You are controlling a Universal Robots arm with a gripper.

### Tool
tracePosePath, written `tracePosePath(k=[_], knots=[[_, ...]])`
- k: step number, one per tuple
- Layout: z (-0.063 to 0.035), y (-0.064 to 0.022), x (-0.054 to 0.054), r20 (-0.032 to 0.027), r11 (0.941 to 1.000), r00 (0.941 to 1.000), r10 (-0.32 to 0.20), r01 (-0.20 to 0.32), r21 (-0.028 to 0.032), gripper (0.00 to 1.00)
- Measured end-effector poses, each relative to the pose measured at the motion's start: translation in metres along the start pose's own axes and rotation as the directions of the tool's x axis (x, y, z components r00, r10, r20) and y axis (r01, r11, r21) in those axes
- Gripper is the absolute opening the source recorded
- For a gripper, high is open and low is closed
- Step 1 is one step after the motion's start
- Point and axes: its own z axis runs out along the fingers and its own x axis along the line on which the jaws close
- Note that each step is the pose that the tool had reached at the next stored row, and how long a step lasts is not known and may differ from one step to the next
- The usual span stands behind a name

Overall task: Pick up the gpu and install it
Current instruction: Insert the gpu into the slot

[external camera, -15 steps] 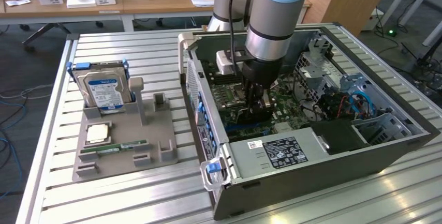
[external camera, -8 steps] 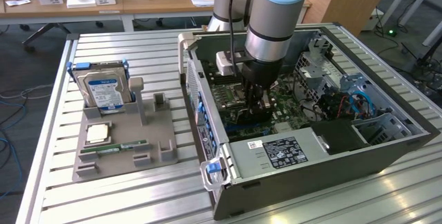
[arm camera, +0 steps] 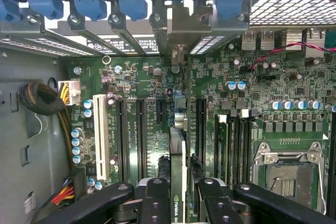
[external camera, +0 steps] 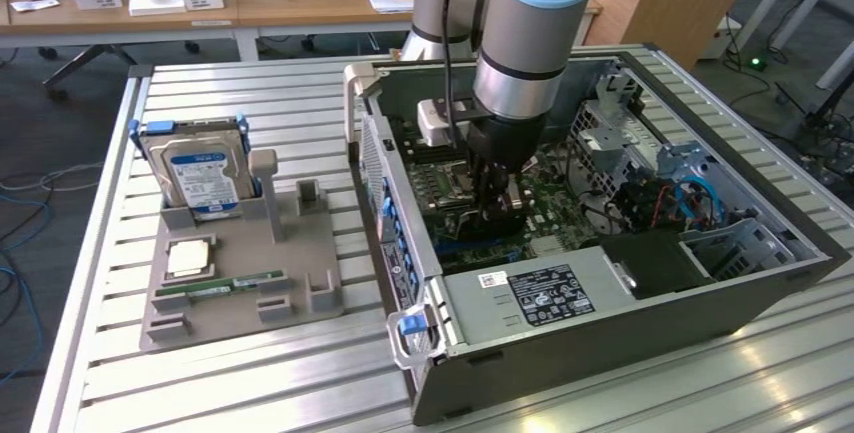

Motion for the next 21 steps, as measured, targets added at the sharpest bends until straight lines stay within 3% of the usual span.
tracePosePath(k=[21], knots=[[0.0007, 0.0002, -0.0001, 0.0003, 1.0000, 1.0000, 0.000, 0.000, 0.0001, 0.25]])
